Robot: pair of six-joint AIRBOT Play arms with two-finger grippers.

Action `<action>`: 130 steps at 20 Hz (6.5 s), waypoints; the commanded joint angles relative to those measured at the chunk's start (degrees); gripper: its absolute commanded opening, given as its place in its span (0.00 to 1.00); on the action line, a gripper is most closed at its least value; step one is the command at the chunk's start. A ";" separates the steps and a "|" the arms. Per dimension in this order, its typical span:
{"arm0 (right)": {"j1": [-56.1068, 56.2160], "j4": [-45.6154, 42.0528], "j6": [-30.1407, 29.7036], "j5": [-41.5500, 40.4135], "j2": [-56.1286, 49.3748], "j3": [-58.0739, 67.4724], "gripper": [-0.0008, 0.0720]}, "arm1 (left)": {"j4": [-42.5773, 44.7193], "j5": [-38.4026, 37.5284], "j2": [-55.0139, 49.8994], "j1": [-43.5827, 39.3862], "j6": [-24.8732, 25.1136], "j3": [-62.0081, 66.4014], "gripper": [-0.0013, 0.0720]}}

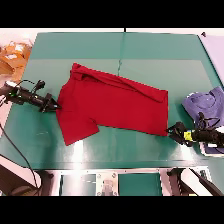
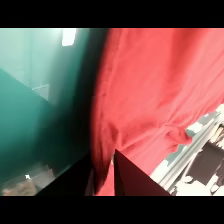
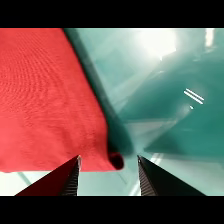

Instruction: Fold the shirts.

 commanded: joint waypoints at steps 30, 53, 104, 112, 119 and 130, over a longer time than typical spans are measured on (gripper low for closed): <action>7.93 20.48 0.07 0.87 9.60 61.55 0.03 | -6.14 10.82 52.57 -0.74 0.46 25.94 0.05; 23.74 16.96 -4.85 -20.13 -5.42 37.33 0.03 | -14.29 23.58 41.38 -5.62 6.84 -2.71 0.05; 22.56 -16.59 10.60 19.87 -43.71 72.13 0.28 | 17.25 6.32 12.52 -7.76 -8.07 11.87 0.76; 21.70 -17.49 11.50 19.26 -23.80 47.87 0.03 | 23.15 -7.37 21.77 -7.78 -17.59 10.67 0.05; 21.62 -14.23 22.29 7.63 4.94 9.97 0.11 | 24.96 5.35 55.25 -7.78 -25.40 -28.96 0.05; 26.36 6.86 22.53 -17.73 8.83 -7.19 0.60 | 15.85 22.91 59.19 -7.82 -28.61 -58.18 0.63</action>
